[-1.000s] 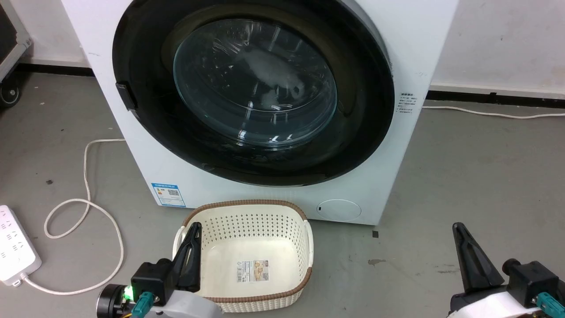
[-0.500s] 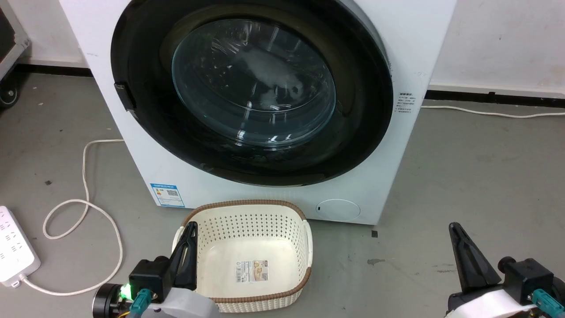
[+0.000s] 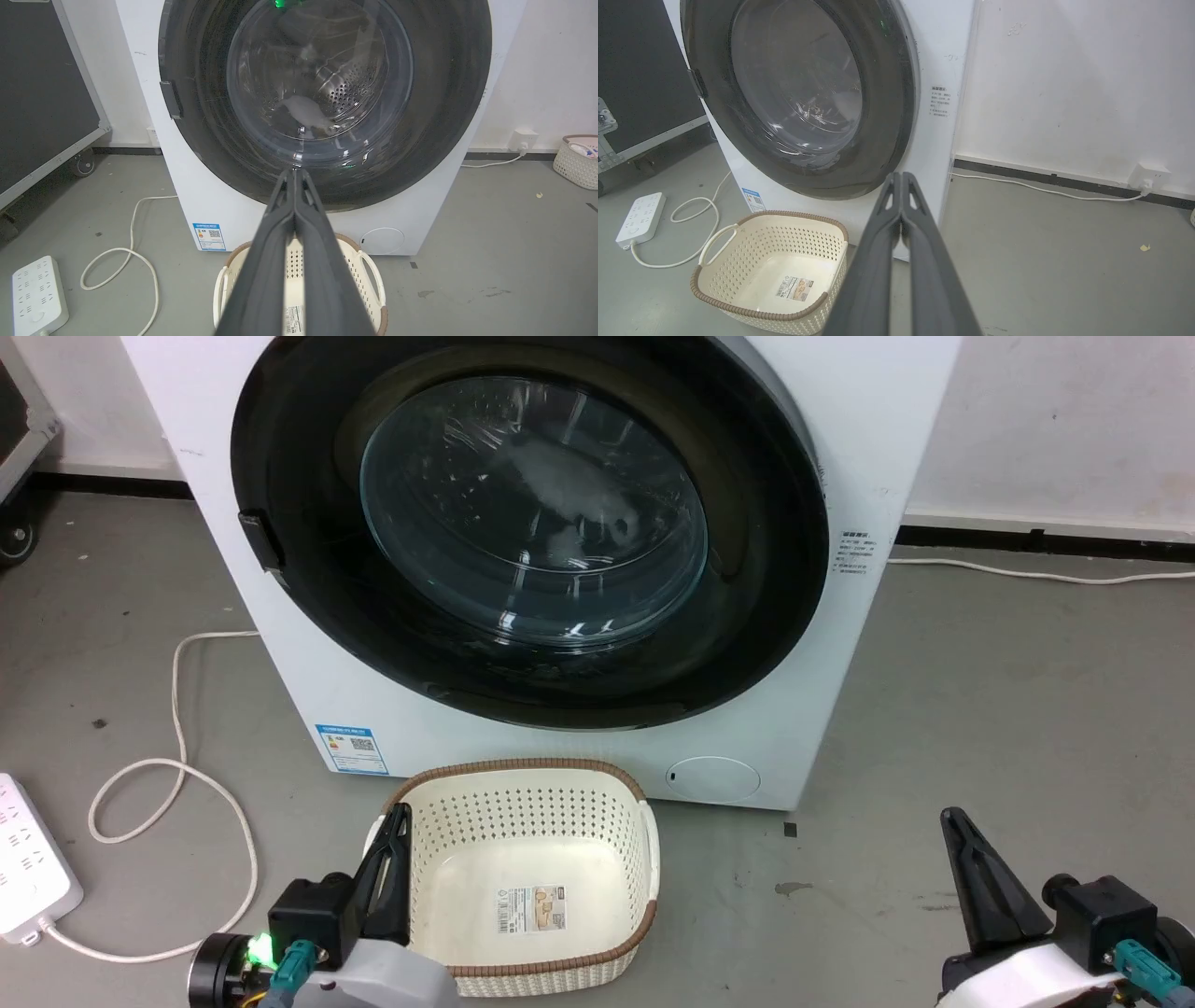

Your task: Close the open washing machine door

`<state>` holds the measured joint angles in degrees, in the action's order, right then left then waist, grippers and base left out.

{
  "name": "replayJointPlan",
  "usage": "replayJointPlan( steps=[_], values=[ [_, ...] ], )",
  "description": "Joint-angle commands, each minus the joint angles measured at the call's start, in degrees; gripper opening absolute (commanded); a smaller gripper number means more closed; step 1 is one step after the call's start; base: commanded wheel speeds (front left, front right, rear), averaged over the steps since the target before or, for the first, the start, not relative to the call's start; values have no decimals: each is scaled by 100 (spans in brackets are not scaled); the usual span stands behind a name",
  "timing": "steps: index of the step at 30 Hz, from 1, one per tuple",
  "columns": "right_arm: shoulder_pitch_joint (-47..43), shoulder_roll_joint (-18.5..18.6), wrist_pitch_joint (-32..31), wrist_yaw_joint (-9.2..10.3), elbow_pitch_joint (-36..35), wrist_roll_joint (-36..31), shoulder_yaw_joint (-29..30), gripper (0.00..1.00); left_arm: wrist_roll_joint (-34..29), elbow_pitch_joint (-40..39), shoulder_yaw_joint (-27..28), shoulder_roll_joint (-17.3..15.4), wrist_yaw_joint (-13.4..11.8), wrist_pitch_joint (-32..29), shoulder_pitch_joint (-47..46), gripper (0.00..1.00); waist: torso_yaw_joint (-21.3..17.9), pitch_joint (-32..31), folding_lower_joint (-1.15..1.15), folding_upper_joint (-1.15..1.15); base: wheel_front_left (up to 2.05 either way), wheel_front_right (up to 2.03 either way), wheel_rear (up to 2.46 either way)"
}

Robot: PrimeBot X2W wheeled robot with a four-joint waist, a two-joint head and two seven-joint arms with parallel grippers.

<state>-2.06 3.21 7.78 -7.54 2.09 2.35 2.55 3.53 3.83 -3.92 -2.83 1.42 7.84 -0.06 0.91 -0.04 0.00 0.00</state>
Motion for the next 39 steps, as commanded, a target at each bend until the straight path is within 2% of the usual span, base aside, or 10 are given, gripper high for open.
replayJointPlan(
  steps=[1,39],
  values=[
    [78,-16,-29,3,-46,-39,-16,0,-38,-45,32,-3,-31,-38,3,0,-2,0,0,0,0,0,0],
    [155,-27,-476,4,-143,-156,-159,0,-226,-247,247,-4,-98,-483,5,0,-55,3,0,0,0,0,0]
  ],
)
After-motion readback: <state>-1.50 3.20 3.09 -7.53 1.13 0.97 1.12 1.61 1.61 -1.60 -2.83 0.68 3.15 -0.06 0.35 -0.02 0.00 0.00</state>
